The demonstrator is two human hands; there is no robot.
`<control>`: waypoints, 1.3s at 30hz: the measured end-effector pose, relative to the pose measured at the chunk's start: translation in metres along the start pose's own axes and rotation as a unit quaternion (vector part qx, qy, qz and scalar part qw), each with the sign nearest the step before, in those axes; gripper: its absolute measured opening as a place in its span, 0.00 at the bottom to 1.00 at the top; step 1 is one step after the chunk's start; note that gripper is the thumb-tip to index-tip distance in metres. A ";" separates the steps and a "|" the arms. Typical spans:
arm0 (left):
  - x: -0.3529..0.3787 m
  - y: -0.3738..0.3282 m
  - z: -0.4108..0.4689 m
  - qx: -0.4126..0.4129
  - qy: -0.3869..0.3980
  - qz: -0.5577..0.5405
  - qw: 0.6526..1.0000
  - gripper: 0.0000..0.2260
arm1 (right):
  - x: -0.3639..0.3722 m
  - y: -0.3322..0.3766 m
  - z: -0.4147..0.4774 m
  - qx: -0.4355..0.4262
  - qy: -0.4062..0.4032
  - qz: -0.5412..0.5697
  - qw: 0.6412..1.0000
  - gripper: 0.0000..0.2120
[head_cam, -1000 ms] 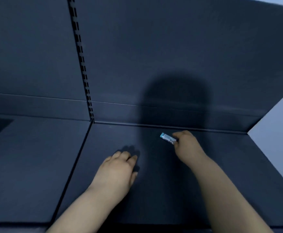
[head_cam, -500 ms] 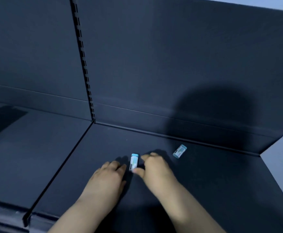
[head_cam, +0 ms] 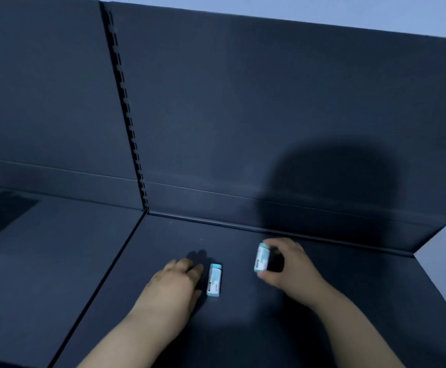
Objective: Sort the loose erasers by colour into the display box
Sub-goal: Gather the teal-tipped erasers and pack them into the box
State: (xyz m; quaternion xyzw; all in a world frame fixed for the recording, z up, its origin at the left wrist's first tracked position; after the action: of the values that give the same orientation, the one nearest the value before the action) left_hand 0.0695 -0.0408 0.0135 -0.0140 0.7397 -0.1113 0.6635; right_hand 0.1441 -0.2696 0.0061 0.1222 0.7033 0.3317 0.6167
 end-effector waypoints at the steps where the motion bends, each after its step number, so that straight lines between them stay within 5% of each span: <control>1: -0.003 0.008 0.000 0.000 -0.008 -0.010 1.000 0.23 | 0.006 0.014 -0.002 -0.026 0.019 0.034 0.999 0.24; 9: -0.017 0.064 -0.020 0.012 -0.028 -0.075 0.997 0.25 | 0.059 0.090 -0.006 -0.066 0.164 0.143 0.974 0.26; 17: -0.014 0.087 -0.027 0.079 -0.019 -0.213 0.974 0.34 | 0.096 0.118 -0.001 -0.066 0.150 0.162 0.973 0.30; 25: -0.008 0.089 -0.012 0.121 -0.009 -0.207 0.971 0.29 | 0.092 0.128 -0.002 -0.054 0.093 0.026 0.994 0.26; 32: -0.002 0.088 -0.001 0.100 0.049 -0.062 0.992 0.31 | 0.074 0.113 -0.002 -0.031 0.101 -0.159 0.982 0.34; 36: -0.004 0.090 0.002 0.118 0.087 -0.045 0.988 0.39 | 0.062 0.089 0.000 0.053 0.158 -0.174 0.971 0.39; 39: -0.006 0.084 0.004 0.141 0.104 -0.049 0.983 0.36 | 0.065 0.087 0.005 0.048 0.138 -0.127 0.981 0.35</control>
State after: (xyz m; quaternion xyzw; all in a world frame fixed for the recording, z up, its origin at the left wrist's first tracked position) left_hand 0.0851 0.0413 0.0031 0.0554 0.7801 -0.2479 0.5717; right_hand 0.1146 -0.1652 0.0090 0.0143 0.8068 0.2298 0.5441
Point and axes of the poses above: each hand's wrist, its own z-axis towards the middle knuckle, its own x-axis out of the palm, y = z × x, the point moved 1 cm from there along z, towards the middle knuckle, and after that the axes turned 4 degrees about y, right-handed, at the moved point
